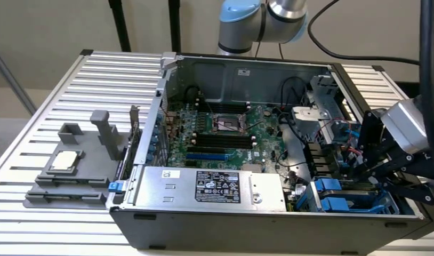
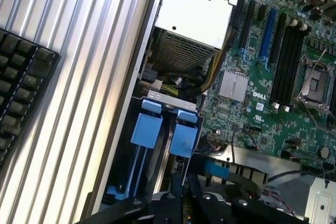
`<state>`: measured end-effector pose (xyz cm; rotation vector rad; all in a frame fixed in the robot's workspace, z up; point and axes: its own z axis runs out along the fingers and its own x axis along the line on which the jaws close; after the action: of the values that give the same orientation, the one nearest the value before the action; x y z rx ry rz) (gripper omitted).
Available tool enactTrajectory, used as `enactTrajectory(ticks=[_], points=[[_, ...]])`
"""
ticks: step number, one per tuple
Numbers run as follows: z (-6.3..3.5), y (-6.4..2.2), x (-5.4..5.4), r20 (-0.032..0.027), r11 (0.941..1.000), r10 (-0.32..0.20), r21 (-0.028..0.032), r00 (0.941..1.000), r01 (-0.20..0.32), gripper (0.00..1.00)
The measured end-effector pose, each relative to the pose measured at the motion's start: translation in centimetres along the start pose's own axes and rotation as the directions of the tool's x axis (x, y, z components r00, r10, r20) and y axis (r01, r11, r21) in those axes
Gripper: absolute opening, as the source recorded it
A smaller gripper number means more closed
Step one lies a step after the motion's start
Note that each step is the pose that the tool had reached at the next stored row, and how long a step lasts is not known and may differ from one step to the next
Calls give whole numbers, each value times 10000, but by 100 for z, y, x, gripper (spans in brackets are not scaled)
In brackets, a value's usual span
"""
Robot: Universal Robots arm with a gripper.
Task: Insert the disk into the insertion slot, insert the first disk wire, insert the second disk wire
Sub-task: 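Insert the first disk wire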
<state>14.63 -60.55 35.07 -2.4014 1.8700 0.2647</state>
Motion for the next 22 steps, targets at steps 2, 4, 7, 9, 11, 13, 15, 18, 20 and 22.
enactTrajectory(ticks=[2,4,7,9,11,13,15,18,20,22], points=[[4,6,-1,-115,9999,124,28,9999,-123,16],[8,5,0,-146,9993,370,81,9992,-369,16],[17,5,1,-142,9969,767,156,9970,-765,16],[26,5,3,-151,9950,985,195,9950,-982,16],[34,5,5,-166,9928,1180,234,9929,-1176,16],[39,5,6,-172,9902,1378,274,9903,-1373,16],[43,5,7,-171,9874,1558,313,9876,-1552,16],[50,4,6,-173,9838,1760,374,9842,-1752,16],[52,3,1,-177,9817,1865,418,9823,-1857,16],[58,0,-6,-185,9801,1939,464,9808,-1929,16]])
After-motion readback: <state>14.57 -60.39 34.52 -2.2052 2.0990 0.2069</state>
